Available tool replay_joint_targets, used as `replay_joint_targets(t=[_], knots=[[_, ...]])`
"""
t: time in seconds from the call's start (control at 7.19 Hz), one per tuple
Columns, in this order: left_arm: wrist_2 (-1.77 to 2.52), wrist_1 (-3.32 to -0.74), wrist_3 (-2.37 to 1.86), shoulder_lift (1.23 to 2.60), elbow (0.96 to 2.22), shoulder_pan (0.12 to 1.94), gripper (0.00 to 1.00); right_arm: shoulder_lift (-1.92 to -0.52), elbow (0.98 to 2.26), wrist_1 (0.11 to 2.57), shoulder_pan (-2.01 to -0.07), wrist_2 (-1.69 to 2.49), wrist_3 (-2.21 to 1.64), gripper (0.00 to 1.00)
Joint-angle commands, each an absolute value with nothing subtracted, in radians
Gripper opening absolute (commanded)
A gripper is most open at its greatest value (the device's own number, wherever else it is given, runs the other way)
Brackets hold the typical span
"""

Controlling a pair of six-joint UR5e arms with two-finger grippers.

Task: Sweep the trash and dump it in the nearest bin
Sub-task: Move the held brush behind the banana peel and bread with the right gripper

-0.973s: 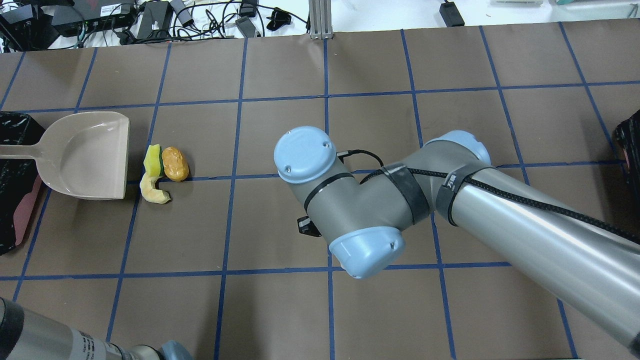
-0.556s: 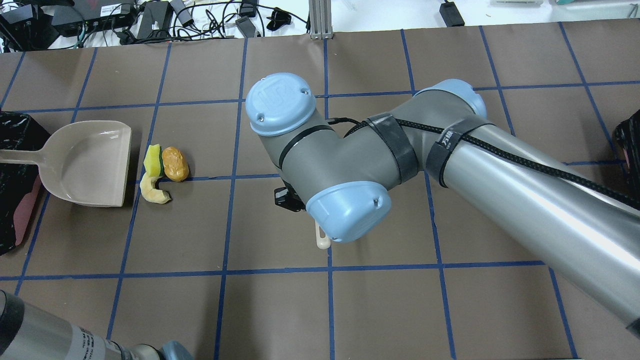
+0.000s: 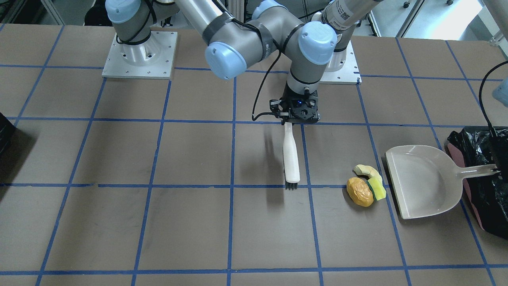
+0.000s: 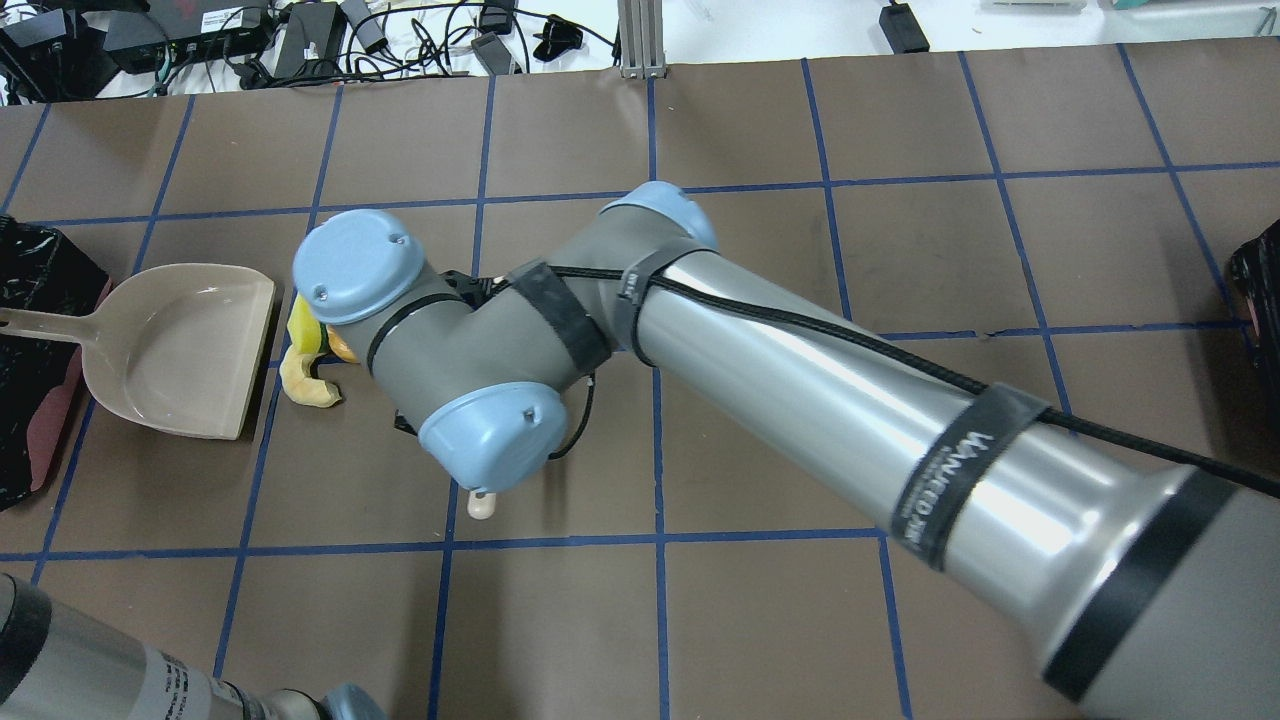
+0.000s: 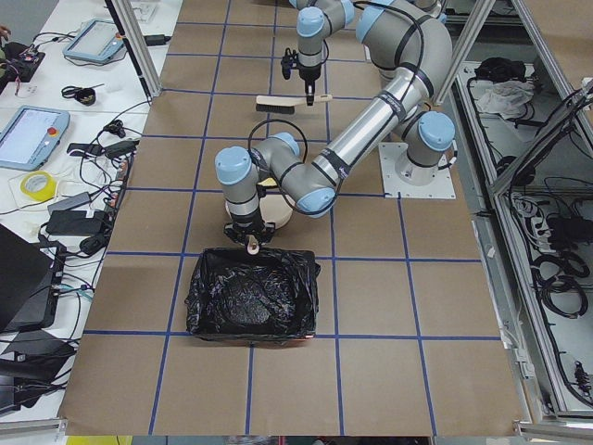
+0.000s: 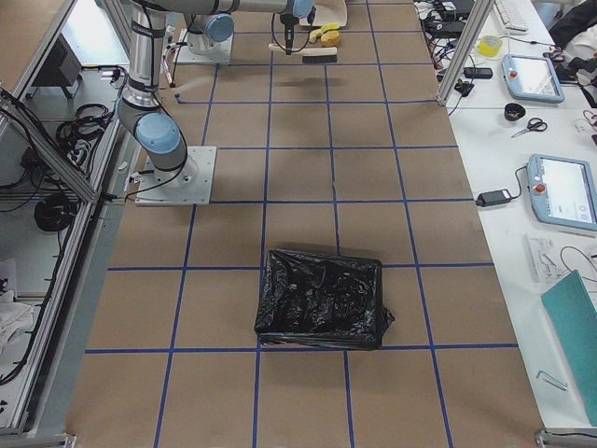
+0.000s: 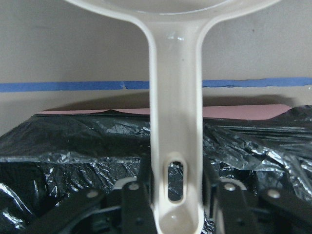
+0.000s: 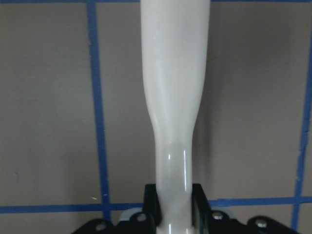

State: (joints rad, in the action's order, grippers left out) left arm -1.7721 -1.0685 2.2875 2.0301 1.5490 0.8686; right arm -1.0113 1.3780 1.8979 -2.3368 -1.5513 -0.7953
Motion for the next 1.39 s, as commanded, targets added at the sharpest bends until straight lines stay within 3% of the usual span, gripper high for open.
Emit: replay_joint_targets(t=[0.0, 0.14, 1.25], knots=[[-1.775, -1.066, 2.284, 2.036, 1.557, 0.903, 0.0, -0.762, 1.066, 1.869, -2.426, -1.531, -0.943, 0.0], [-1.775, -1.066, 2.286, 2.042, 1.557, 0.905, 0.0, -0.688, 0.955, 1.808, -2.445, -1.532, -0.966, 0.0], [-1.804, -1.042, 2.263, 2.066, 1.557, 0.908, 0.0, -0.572, 0.767, 1.789, -2.453, -1.543, -0.956, 0.0]])
